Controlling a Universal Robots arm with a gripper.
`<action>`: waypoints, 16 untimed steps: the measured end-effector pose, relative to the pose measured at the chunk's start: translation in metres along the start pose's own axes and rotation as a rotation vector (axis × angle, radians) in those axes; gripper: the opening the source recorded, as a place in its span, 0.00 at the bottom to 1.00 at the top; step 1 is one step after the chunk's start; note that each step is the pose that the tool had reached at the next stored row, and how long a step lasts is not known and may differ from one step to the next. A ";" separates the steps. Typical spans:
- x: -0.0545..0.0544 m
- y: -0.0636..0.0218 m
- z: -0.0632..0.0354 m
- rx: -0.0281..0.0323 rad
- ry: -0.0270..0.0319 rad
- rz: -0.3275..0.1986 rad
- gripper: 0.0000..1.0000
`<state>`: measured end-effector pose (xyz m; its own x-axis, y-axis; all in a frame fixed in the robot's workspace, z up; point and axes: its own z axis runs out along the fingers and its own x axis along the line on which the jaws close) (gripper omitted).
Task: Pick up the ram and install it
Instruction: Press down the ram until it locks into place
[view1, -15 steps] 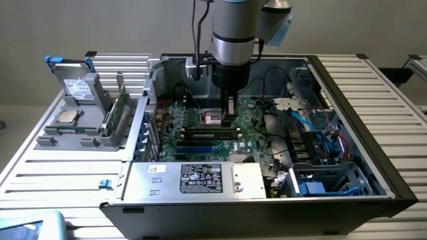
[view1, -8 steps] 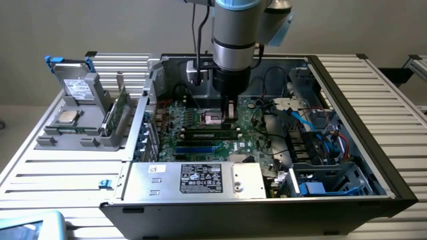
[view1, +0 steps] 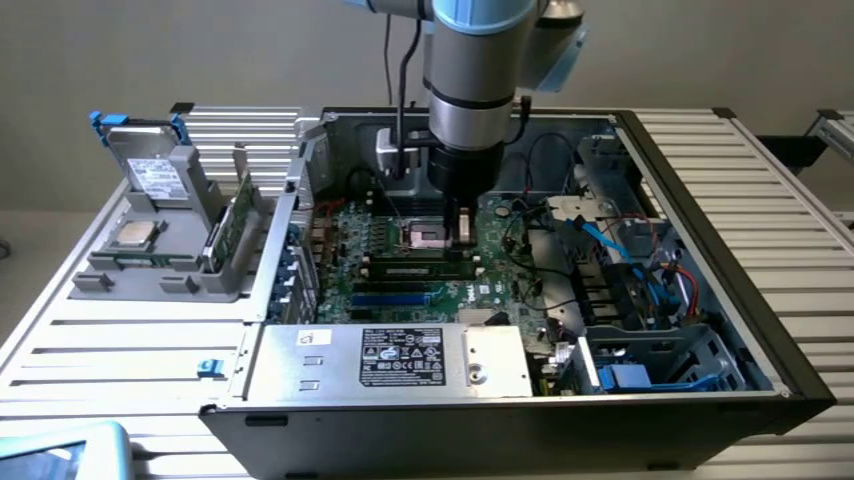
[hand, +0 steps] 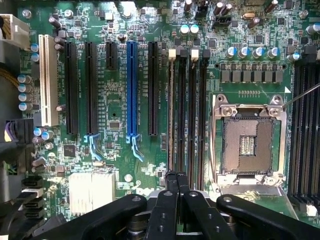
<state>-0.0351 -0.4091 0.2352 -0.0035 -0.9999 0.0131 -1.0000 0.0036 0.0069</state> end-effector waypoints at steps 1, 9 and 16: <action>0.001 -0.0003 0.0002 -0.0008 -0.0003 0.000 0.11; 0.003 -0.0010 0.0005 -0.0026 -0.0007 0.000 0.11; 0.003 -0.0011 0.0050 -0.0027 -0.0036 0.000 0.11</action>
<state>-0.0340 -0.4117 0.2302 -0.0037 -0.9999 0.0096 -0.9999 0.0038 0.0096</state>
